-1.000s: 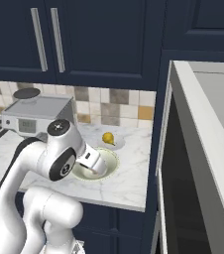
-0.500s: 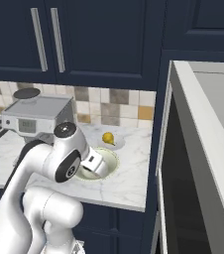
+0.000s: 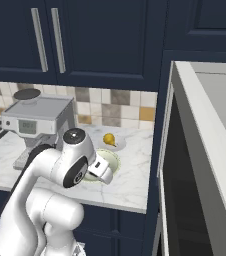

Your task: Remove the pear from the bowl and place it on the small plate. Then place the bowl with only the shrimp in the microwave, close the door, and press the start button to microwave the shrimp.

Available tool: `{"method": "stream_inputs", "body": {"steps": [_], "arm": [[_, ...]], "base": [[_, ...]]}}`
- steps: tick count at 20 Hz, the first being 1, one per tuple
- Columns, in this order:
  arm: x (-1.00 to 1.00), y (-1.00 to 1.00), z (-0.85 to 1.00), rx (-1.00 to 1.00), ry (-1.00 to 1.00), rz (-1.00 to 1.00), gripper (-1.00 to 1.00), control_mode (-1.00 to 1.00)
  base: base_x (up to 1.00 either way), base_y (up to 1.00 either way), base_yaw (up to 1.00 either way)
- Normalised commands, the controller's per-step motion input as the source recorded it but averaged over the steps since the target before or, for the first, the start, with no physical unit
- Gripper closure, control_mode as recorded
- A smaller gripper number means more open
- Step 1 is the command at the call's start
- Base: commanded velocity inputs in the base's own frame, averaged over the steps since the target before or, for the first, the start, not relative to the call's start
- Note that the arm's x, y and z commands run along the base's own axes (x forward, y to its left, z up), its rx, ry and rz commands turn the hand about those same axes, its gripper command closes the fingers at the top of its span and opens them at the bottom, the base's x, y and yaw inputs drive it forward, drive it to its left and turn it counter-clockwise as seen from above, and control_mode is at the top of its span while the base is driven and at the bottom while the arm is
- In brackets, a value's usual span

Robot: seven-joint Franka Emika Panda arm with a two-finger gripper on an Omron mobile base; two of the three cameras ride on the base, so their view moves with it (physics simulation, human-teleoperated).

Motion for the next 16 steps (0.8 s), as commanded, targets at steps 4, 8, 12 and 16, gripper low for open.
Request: {"method": "stream_inputs", "body": {"steps": [4, 8, 12, 16], "arm": [[0.00, 0.00, -0.28, 0.05, -0.07, 0.00, -1.00, -1.00], [0.01, 0.00, -0.22, 0.06, -0.06, 0.00, -1.00, -1.00], [0.06, 0.00, -0.21, 0.06, -0.04, 0.00, -1.00, -1.00], [0.10, 0.00, -0.21, 0.06, -0.02, 0.00, -1.00, -1.00]], "base": [[0.00, 0.00, 0.00], [0.00, 0.00, 0.00], [0.00, 0.00, 0.00], [0.00, 0.00, 0.00]]}}
